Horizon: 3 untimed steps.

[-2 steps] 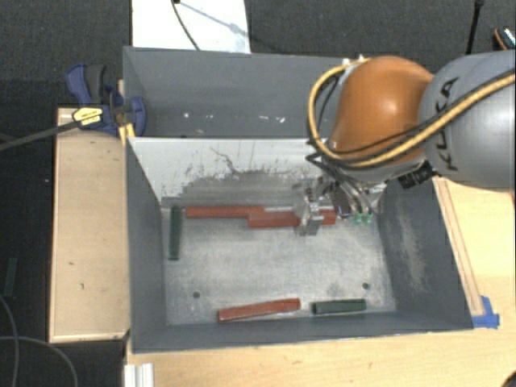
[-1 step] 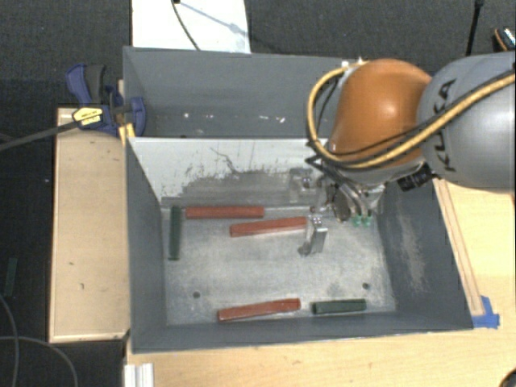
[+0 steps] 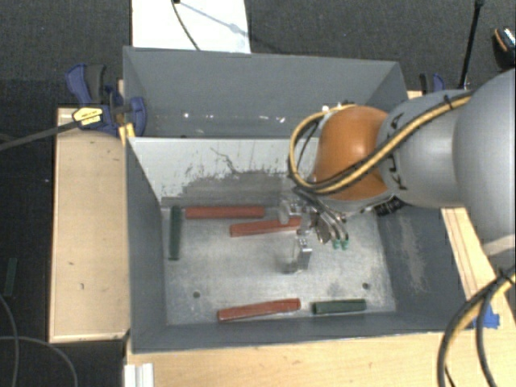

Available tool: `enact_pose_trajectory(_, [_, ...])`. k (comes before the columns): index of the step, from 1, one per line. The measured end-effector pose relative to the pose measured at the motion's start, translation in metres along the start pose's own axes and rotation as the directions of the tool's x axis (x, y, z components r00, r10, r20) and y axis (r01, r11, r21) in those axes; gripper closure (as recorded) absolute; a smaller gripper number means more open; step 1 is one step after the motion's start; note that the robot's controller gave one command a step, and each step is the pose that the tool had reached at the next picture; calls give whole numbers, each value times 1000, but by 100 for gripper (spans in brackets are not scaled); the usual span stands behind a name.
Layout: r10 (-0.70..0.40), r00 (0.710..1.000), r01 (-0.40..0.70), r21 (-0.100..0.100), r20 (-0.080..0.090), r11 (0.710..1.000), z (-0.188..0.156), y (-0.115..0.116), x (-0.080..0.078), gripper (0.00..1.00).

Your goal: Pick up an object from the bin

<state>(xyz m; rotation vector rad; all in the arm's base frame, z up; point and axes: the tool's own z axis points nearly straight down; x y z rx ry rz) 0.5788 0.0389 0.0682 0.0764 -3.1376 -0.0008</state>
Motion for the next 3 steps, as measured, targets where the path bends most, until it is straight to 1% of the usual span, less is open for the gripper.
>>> enact_pose_trajectory(1, [50, 999, -50, -2, 9, 999, -3, 25, -16, 0])
enact_pose_trajectory(2, [53, 999, -53, -1, 8, 999, -3, 24, -16, 100])
enact_pose_trajectory(3, [124, 992, -124, 1, 14, 992, -139, -44, 2, 100])
